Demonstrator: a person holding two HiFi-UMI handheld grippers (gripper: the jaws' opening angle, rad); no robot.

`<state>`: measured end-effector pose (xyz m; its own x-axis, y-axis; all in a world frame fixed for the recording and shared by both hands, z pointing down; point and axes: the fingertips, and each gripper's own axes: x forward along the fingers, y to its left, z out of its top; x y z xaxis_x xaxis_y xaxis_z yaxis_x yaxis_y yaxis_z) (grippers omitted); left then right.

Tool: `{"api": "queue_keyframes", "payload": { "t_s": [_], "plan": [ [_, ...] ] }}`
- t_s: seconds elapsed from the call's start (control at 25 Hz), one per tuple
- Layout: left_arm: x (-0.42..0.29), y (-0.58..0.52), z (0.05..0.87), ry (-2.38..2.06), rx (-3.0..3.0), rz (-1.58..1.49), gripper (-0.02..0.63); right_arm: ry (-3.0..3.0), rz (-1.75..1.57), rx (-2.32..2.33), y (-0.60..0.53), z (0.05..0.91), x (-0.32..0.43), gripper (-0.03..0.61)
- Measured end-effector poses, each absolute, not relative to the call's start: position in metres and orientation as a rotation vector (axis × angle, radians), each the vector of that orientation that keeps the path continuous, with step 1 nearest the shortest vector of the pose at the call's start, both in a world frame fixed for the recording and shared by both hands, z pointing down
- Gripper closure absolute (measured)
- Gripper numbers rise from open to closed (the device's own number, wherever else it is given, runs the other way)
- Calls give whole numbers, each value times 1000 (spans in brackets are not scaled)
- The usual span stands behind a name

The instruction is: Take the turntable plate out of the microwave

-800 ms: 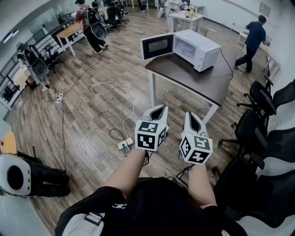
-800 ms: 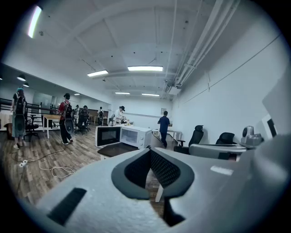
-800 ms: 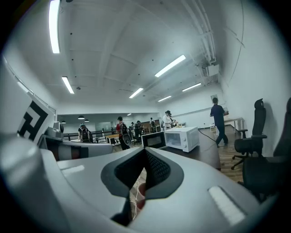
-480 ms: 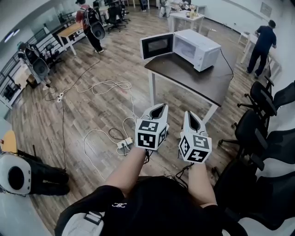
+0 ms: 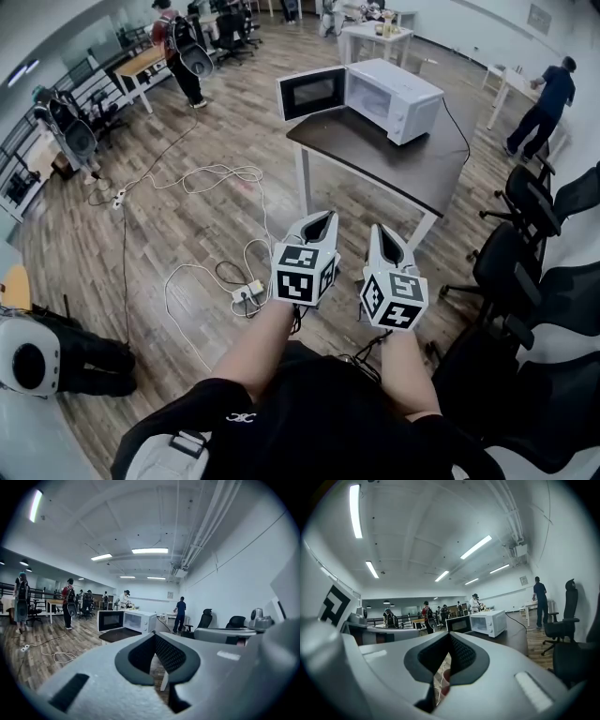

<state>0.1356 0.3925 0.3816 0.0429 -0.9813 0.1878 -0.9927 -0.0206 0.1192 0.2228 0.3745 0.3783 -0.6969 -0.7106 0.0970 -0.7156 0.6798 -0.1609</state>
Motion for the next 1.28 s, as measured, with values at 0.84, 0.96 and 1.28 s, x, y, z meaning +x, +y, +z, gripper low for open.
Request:
{"api": "queue_keyframes", "payload": {
  "t_s": [0.84,0.96,1.28],
  "plan": [
    [121,264,397,-1961,2145,91,604,-2806,288,1247,258,396,200,569],
    [105,235,393,-1946,2154,84,604,-2797,280,1256,230,391,184,569],
    [69,170,385,-1919,2167,90,604,-2781,280,1285,166,382,150,570]
  ]
}}
